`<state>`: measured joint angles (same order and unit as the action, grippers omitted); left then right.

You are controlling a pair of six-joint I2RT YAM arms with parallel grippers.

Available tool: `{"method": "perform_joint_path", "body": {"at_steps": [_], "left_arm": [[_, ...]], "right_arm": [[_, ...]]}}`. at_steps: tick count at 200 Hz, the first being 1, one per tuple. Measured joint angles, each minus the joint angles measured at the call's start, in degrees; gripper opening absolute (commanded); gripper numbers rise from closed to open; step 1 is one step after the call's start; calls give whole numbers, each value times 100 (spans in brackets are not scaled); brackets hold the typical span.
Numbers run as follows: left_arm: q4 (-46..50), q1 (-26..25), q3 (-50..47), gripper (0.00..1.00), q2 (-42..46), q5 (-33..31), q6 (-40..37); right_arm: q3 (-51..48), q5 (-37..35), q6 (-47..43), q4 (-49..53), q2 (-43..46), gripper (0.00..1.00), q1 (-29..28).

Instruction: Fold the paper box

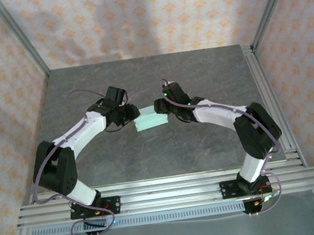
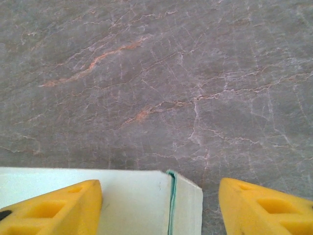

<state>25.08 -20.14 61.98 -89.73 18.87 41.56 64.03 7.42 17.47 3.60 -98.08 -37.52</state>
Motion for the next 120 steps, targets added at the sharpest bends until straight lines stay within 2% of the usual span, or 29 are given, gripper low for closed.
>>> {"method": "perform_joint_path", "body": {"at_steps": [28,48,102,120], "left_arm": [[-190,33,-28,31,-17,2,17],[-284,66,-37,30,-39,2,20],[-476,79,-160,31,-2,7,-4],[-525,76,-238,36,50,13,-11]], "right_arm": [[-20,382,212,-70,26,70,127],[-216,686,428,-334,146,66,262],[-503,1078,807,-638,184,39,415],[-546,1161,881,-739,184,31,413]]}}
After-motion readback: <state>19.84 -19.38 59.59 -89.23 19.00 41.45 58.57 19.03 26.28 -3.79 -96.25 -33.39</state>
